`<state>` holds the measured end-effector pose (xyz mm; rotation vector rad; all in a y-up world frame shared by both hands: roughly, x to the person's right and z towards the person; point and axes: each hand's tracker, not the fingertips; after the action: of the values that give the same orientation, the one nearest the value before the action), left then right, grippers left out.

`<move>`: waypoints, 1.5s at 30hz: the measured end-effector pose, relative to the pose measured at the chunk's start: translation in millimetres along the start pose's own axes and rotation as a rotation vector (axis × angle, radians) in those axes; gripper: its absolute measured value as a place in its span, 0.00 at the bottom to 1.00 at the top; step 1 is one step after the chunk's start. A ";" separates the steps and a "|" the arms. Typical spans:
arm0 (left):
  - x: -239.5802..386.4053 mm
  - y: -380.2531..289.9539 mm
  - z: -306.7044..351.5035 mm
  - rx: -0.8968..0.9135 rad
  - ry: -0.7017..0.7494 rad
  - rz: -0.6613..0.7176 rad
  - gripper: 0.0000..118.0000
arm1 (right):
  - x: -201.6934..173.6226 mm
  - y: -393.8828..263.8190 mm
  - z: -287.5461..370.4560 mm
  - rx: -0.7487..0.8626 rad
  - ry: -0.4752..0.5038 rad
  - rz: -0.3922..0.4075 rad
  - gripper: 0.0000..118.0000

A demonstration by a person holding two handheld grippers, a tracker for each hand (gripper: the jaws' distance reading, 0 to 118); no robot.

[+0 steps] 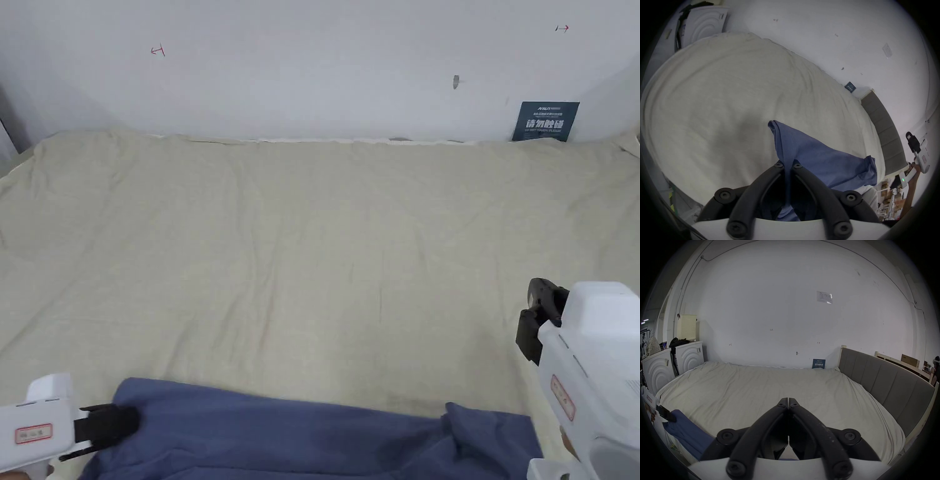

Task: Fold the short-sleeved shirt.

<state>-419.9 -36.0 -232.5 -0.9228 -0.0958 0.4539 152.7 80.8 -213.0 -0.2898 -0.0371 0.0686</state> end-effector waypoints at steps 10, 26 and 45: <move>91.9 -12.2 -2.8 -0.047 -0.023 -0.129 0.04 | 13.1 -1.6 10.8 0.012 0.005 -0.018 0.01; 256.2 -70.3 -136.1 -0.317 -0.107 -0.272 0.17 | 54.3 -6.8 36.6 0.015 -0.064 -0.029 0.01; 222.1 -72.6 -49.1 0.208 0.138 -0.369 0.01 | 56.5 -8.7 35.7 0.011 -0.049 -0.040 0.01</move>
<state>-181.9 -17.4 -230.0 -0.7096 -0.0886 0.0551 207.9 86.8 -174.8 -0.2762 -0.0909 0.0364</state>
